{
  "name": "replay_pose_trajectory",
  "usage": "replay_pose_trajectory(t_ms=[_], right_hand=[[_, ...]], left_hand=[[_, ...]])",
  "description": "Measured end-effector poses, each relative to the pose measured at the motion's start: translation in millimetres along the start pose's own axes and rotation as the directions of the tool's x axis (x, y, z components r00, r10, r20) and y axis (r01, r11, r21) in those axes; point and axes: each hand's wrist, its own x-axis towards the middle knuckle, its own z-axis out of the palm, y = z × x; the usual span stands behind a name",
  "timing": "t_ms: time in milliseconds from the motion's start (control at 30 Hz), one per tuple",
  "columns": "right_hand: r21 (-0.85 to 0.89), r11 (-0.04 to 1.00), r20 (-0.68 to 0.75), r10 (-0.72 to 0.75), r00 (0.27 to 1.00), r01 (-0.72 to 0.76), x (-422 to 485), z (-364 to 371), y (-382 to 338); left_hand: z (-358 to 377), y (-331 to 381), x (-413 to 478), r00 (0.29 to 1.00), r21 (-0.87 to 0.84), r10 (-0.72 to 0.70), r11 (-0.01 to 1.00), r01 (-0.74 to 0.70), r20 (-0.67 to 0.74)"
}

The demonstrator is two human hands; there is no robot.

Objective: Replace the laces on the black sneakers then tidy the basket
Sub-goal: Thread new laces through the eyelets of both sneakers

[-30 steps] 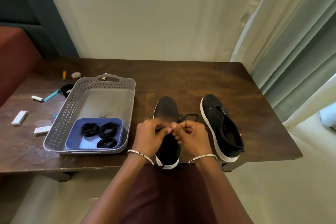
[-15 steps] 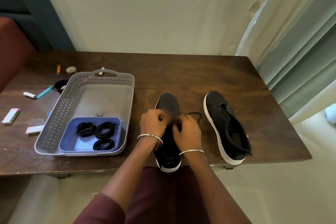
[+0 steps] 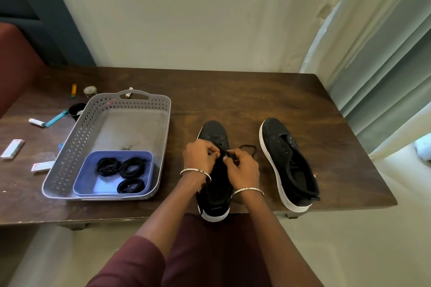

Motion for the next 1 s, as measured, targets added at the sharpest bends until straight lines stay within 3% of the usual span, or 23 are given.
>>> replay_pose_trajectory(t_ms=[133, 267, 400, 500, 667, 733, 867, 933, 1000], right_hand=[[0.02, 1.0, 0.021, 0.009, 1.0, -0.009, 1, 1, 2], [0.189, 0.977, 0.129, 0.076, 0.989, -0.1, 3, -10, -4], [0.033, 0.995, 0.14, 0.091, 0.986, -0.096, 19, -12, -7], [0.019, 0.994, 0.147, 0.107, 0.983, -0.111, 30, -8, -9], [-0.042, 0.992, 0.176, 0.127, 0.976, -0.121, 32, -6, -12], [-0.064, 0.991, 0.17, 0.124, 0.978, -0.115, 29, -7, -13], [-0.083, 0.978, 0.163, 0.202, 0.966, -0.191, 32, -9, -17], [0.096, 0.95, 0.196, 0.274, 0.942, -0.296, 33, -12, -26], [0.475, 0.794, 0.275, 0.275, 0.921, -0.379, 32, -21, -42]], left_hand=[[6, -4, 0, 0.999, -0.046, -0.024, 0.999, 0.023, -0.029], [7, -9, 0, 0.996, -0.127, -0.069, 0.99, 0.062, -0.049], [7, -14, 0, 0.986, -0.288, -0.167, 0.945, 0.157, -0.008], [6, -17, -1, 0.981, -0.339, -0.194, 0.924, 0.176, -0.019], [4, -22, -5, 0.993, -0.321, -0.114, 0.94, 0.112, 0.014], [3, -20, -12, 0.995, -0.203, -0.087, 0.976, 0.073, -0.058], [4, -8, -40, 0.974, 0.033, -0.19, 0.98, 0.195, -0.123], [10, -8, -52, 0.951, 0.028, -0.271, 0.96, 0.278, -0.146], [12, -11, -57, 0.911, -0.022, -0.367, 0.929, 0.37, -0.189]])
